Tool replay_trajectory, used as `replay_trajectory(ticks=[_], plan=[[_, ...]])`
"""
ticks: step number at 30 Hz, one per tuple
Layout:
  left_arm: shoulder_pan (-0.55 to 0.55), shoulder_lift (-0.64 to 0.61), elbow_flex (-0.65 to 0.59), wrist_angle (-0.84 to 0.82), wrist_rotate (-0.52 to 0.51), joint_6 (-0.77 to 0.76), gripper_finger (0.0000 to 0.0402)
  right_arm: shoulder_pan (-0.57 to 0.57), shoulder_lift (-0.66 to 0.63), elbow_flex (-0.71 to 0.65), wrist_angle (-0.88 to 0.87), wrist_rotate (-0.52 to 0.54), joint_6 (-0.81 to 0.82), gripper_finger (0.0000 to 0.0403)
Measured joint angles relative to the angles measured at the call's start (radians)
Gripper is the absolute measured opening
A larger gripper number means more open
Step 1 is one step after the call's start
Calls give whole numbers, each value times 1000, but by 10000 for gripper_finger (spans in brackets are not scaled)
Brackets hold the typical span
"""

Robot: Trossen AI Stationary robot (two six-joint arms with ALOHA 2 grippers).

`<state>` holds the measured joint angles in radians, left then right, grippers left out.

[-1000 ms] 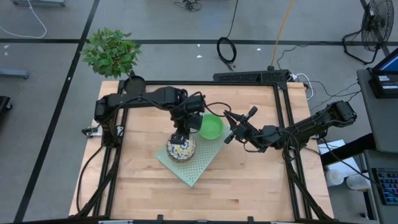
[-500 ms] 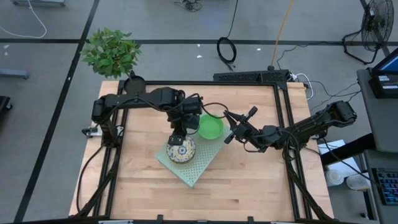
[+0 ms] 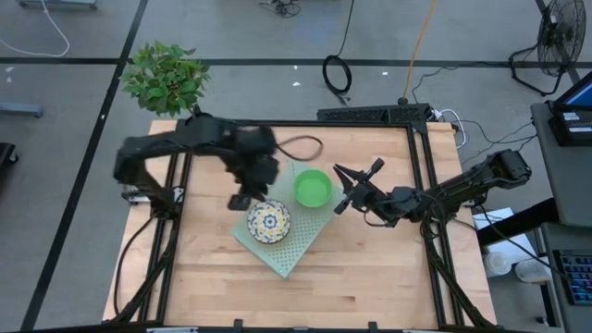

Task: Pick & Place Mini bowls
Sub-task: Return to Home Position

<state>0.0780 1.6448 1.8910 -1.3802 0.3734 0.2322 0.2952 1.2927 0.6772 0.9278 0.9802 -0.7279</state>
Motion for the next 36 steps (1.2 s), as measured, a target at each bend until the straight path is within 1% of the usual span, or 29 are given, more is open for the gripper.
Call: replay_trajectory(ticks=[2,4,5,7,9,10,12,13,15,18,20,23,28,33,36], plan=[[-10,-67,1,52,1,20,92,22,-25,0,-14,-2,9,18],[-23,-147,-12,111,3,66,92,53,-65,0,-67,-2,13,18],[-31,-192,-37,151,7,95,92,71,-89,0,-106,7,25,18],[-41,-304,-127,261,40,143,92,101,-154,-2,-210,12,89,18],[-42,-425,-282,366,83,167,92,126,-234,-23,-335,-26,189,18],[-39,-490,-379,438,102,171,92,134,-277,-40,-403,-67,247,18],[-24,-615,-597,631,130,148,93,142,-367,-89,-521,-180,367,18],[-15,-670,-702,732,126,111,93,144,-410,-118,-557,-244,415,18],[-2,-777,-890,910,84,23,93,143,-495,-177,-584,-351,485,18],[18,-925,-1083,1070,5,-39,93,140,-605,-264,-604,-448,538,18],[27,-1018,-1189,1157,-8,-60,93,132,-669,-322,-606,-515,571,18],[29,-1153,-1315,1254,-7,-77,93,114,-763,-406,-601,-560,617,18],[29,-1326,-1483,1351,-8,-127,93,64,-926,-530,-598,-569,680,18],[30,-1422,-1601,1433,-10,-184,93,25,-1038,-597,-607,-714,716,18],[28,-1449,-1652,1468,-8,-243,93,13,-1071,-623,-604,-752,720,18]])
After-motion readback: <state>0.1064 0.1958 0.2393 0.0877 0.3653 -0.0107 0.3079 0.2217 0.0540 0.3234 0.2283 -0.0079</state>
